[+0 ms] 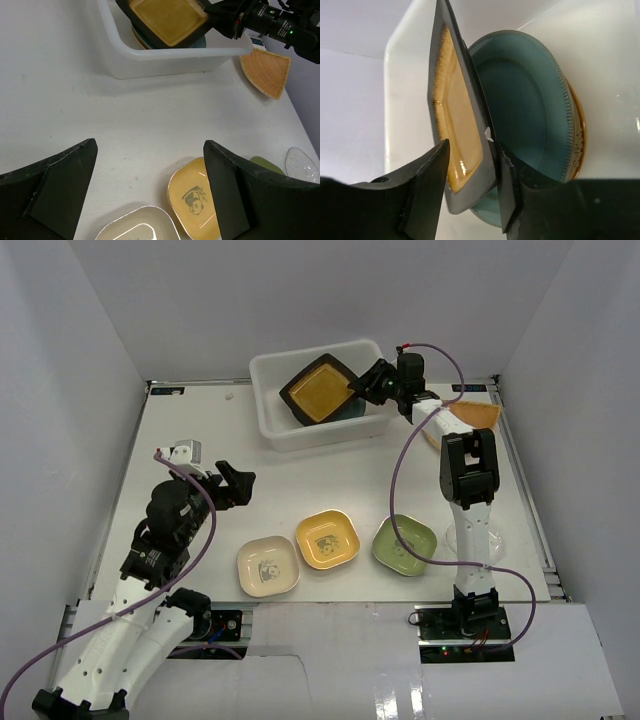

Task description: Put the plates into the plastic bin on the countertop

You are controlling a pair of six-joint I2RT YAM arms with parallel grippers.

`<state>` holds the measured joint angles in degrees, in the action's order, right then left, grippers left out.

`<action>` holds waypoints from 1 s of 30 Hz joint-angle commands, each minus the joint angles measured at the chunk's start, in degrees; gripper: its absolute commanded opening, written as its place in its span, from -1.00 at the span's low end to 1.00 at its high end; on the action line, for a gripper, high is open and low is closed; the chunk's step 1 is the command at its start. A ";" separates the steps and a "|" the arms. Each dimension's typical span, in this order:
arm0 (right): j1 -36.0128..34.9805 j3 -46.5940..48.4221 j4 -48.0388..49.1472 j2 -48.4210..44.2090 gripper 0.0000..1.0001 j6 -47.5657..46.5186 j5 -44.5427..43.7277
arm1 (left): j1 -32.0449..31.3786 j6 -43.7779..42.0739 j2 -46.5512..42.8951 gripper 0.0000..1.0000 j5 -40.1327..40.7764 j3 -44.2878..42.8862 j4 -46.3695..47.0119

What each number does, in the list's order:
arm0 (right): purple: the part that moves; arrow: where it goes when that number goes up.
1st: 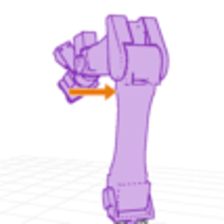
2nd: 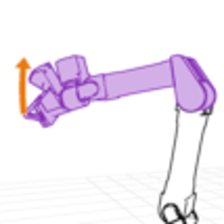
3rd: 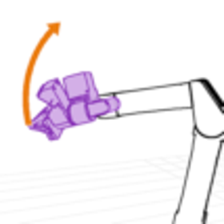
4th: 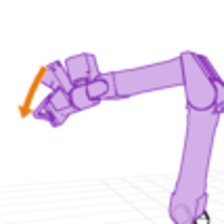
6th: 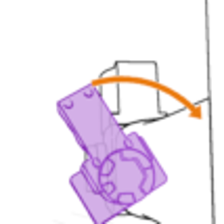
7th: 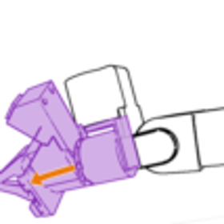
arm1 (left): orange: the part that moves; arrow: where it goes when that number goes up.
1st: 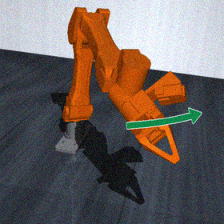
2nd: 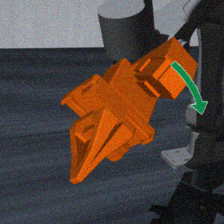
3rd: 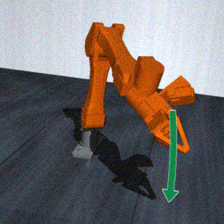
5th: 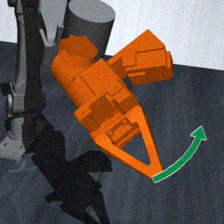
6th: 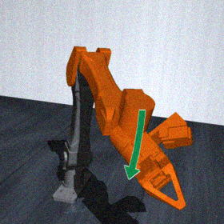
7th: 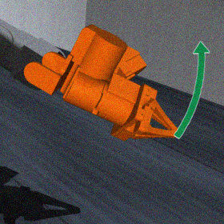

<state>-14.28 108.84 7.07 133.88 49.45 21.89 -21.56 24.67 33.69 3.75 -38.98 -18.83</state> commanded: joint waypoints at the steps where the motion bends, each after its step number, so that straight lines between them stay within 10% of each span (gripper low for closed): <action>1: -0.31 0.76 2.17 -3.80 -0.03 -3.30 -0.88 | -0.24 -0.32 -0.47 0.96 -0.85 -0.22 0.81; 13: -2.76 6.82 -12.42 -5.22 0.76 -22.87 -16.34 | -0.50 -0.23 -3.45 0.96 -1.11 0.05 0.55; 23: -5.32 9.82 -16.57 -6.26 0.93 -40.84 -31.03 | -1.38 -0.41 -5.74 0.96 -0.15 0.05 0.02; 30: -0.14 -6.04 -10.96 -22.32 0.81 -26.65 -27.42 | -2.26 -0.76 -7.06 0.96 0.38 0.05 -0.42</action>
<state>-18.24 109.86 -9.04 123.50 15.51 -4.54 -23.31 24.47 27.62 3.64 -38.98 -19.05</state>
